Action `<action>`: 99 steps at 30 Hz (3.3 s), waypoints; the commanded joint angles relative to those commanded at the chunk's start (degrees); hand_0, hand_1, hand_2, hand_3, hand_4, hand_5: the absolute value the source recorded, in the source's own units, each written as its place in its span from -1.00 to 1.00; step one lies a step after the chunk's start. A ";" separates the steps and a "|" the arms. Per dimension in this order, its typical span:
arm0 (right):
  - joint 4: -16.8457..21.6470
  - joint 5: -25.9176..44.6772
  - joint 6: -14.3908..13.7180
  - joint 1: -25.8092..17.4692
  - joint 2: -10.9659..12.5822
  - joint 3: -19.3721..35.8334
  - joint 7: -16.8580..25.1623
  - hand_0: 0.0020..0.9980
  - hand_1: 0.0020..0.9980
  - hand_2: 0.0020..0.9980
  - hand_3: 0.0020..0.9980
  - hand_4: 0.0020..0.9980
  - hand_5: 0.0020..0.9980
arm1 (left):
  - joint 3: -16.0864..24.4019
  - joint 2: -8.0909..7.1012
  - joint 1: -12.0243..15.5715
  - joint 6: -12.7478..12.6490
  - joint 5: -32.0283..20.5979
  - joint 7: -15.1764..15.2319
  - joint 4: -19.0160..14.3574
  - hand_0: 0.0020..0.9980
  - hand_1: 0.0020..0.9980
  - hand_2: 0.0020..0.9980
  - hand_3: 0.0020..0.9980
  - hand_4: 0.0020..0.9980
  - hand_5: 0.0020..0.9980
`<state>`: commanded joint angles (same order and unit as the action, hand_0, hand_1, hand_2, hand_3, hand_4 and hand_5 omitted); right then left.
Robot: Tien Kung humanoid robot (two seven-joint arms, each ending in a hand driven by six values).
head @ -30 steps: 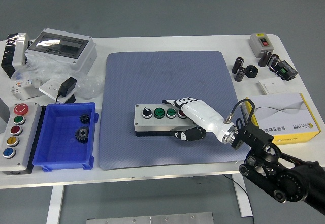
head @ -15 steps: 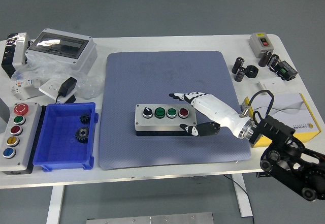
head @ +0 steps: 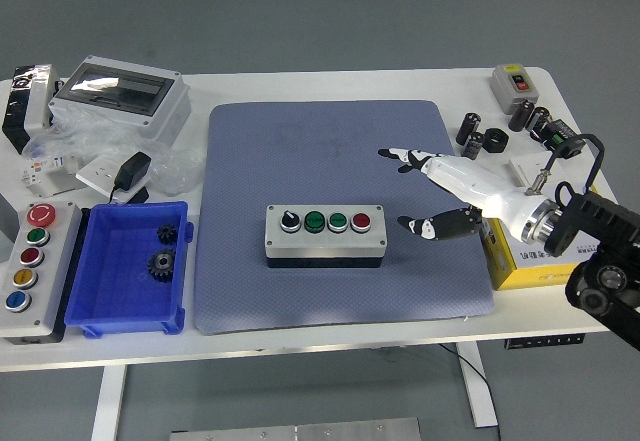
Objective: Pick up the button,place it on the desk,press the button,press the button
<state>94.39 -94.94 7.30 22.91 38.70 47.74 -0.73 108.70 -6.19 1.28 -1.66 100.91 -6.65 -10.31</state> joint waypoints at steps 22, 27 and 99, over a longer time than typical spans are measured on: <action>-4.24 0.78 6.14 4.92 -4.51 -5.27 -2.04 -0.86 -0.81 -0.70 0.36 -0.30 -1.00 | -0.76 0.09 -0.11 0.03 -0.59 -0.11 0.00 0.22 0.32 0.23 0.45 0.42 -0.43; -5.13 0.20 5.14 4.91 -5.17 -5.13 -2.03 -0.86 -0.81 -0.70 0.37 -0.31 -1.00 | -0.95 0.10 -0.09 0.03 -0.78 -0.11 0.00 0.22 0.32 0.23 0.45 0.42 -0.43; -19.86 28.38 -17.32 -16.47 -25.73 13.64 27.08 0.70 0.67 0.71 0.69 0.71 0.10 | 0.74 -1.08 2.06 1.22 3.72 0.03 0.00 0.23 0.32 0.22 0.42 0.42 -0.43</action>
<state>74.53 -66.56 -10.01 6.44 12.97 61.39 26.35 109.44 -7.27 3.34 -0.44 104.63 -6.62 -10.31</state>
